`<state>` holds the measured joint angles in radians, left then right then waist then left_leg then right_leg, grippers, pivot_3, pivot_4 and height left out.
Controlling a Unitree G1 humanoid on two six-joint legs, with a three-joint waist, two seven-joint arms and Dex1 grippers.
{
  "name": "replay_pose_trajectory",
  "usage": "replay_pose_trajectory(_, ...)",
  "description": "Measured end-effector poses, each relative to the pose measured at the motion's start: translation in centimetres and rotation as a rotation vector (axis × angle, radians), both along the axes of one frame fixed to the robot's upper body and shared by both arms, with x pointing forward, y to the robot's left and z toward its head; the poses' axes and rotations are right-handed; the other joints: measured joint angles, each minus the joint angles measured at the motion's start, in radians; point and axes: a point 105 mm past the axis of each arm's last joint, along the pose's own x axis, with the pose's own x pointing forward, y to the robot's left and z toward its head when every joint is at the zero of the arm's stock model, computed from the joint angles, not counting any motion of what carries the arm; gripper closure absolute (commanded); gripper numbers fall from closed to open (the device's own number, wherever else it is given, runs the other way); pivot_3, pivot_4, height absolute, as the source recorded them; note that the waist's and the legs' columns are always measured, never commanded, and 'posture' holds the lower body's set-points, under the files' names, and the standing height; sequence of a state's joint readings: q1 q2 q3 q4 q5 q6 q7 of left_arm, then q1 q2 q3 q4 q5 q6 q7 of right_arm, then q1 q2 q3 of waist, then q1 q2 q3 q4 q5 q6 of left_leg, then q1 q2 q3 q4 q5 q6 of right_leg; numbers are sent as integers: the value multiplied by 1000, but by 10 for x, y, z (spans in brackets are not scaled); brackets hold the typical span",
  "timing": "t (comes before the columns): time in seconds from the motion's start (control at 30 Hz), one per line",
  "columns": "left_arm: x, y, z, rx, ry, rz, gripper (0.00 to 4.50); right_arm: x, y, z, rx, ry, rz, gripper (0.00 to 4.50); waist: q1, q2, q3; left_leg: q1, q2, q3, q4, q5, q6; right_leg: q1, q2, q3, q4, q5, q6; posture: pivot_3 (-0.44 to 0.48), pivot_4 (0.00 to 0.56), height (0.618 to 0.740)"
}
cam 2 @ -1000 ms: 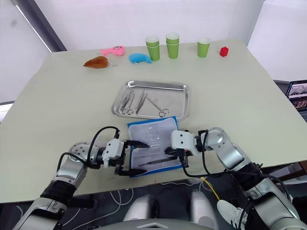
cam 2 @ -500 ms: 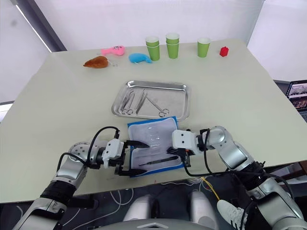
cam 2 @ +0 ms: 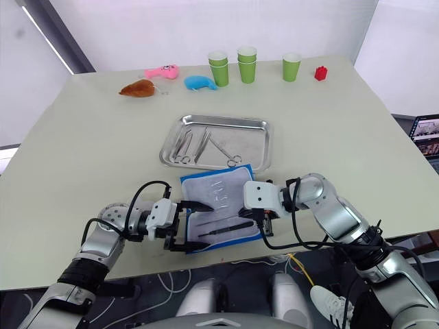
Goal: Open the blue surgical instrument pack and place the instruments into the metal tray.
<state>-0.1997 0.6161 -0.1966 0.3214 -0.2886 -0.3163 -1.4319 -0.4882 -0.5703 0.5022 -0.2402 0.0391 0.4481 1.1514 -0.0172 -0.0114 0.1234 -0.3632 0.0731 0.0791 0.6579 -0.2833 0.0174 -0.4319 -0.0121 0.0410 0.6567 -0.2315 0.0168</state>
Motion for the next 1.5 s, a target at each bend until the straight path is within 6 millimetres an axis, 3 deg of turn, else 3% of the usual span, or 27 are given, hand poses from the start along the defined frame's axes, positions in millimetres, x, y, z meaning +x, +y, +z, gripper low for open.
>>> replay_pose_trajectory(0.43, 0, -1, 0, -2, -2, -4, 0, 1, -18, 12, -27, -19, 1, 4444, 1, 0, 1, 0, 0, 0, -4, 0, 0, 0, 0, 0, -3, 0, 0, 0, 150, 739)
replay_pose_trajectory(0.6, -1, -2, 0, -6, -2, -6, 0, 3, -42, 17, -59, -29, -34, 4444, 2, 0, 1, 0, 0, 1, -6, 0, 0, 0, 0, 0, -5, 0, 0, 0, 150, 739)
replay_pose_trajectory(0.9, -1, -2, 0, -7, 0, -7, 0, -2, -67, 19, -50, 3, -77, 4444, 3, 1, 1, 0, 0, 1, -7, 0, 0, 0, 0, 0, -7, 0, 0, 0, 150, 739)
replay_pose_trajectory(1.3, -1, -2, 0, -7, 1, -11, 0, -10, -98, 41, 49, 23, -118, 4444, 3, 1, 1, 0, 0, 0, -8, 0, 0, 0, -1, -1, -9, 0, 0, 0, 150, 739)
replay_pose_trajectory(1.5, -1, -2, -1, -6, 3, -13, 0, -6, -103, 55, 160, 63, -187, 4444, 2, 0, 1, 0, 0, 0, -8, 0, 0, 1, 0, -1, -9, 0, 0, 0, 150, 739)
